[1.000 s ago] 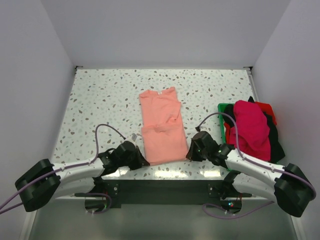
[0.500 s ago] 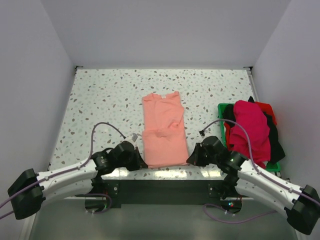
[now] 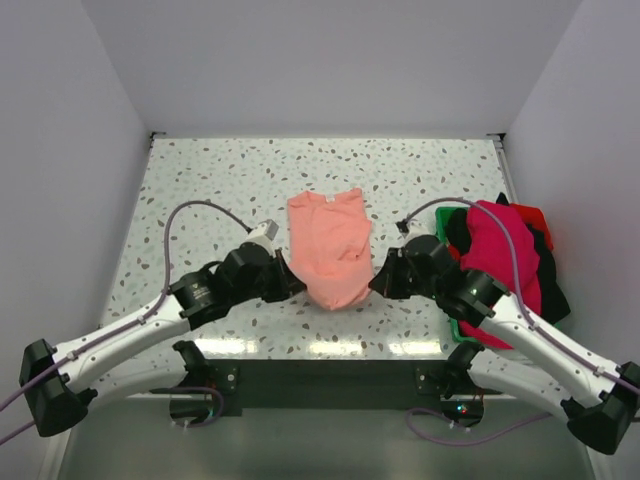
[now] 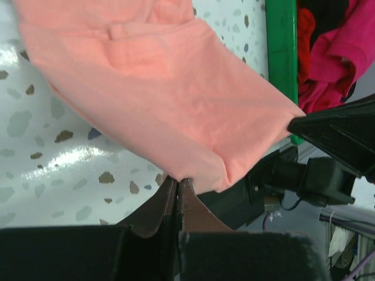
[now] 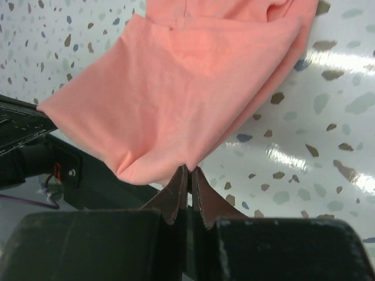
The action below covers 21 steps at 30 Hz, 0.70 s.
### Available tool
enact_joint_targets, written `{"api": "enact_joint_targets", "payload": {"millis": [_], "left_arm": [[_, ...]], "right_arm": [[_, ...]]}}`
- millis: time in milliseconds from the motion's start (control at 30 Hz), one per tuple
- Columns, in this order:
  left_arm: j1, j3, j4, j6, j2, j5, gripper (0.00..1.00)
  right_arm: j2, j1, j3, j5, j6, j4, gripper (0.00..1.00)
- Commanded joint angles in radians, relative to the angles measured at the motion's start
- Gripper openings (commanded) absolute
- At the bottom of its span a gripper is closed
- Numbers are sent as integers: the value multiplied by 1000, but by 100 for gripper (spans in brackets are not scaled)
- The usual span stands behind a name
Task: Fold and stack the t-shirts
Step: Fold the tshirt
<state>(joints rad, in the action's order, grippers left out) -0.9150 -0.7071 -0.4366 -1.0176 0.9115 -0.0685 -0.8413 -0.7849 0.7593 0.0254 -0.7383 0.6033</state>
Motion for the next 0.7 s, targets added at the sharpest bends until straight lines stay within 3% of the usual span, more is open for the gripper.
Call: {"api": "enact_joint_targets", "payload": {"millis": [0,100,233,367,533,633,667], "left_arm": [[109,-89,-1,92,58,5,0],[204,-155,44,158,139,64,0],[304,-326,74,237,297,134,0],[415,-463,127,257,464,216,0],[550,-655,196,270,763,335,0],[602,-880,190,295,979,386,0],[616,-926,176,298,1031,386,0]], "right_arm": [[-109,4,133,106,77,16,0],[-229,38,239,111,115,-5,0],[-376,218,368,-14,169,-53,0],[-574,328,604,-77,212,-57,0],[-954,438,891,-162,247,-43,0],[-1120,482,1083,-226,258,-40,0],[-1231,490,1177,-246,264,-40,5]]}}
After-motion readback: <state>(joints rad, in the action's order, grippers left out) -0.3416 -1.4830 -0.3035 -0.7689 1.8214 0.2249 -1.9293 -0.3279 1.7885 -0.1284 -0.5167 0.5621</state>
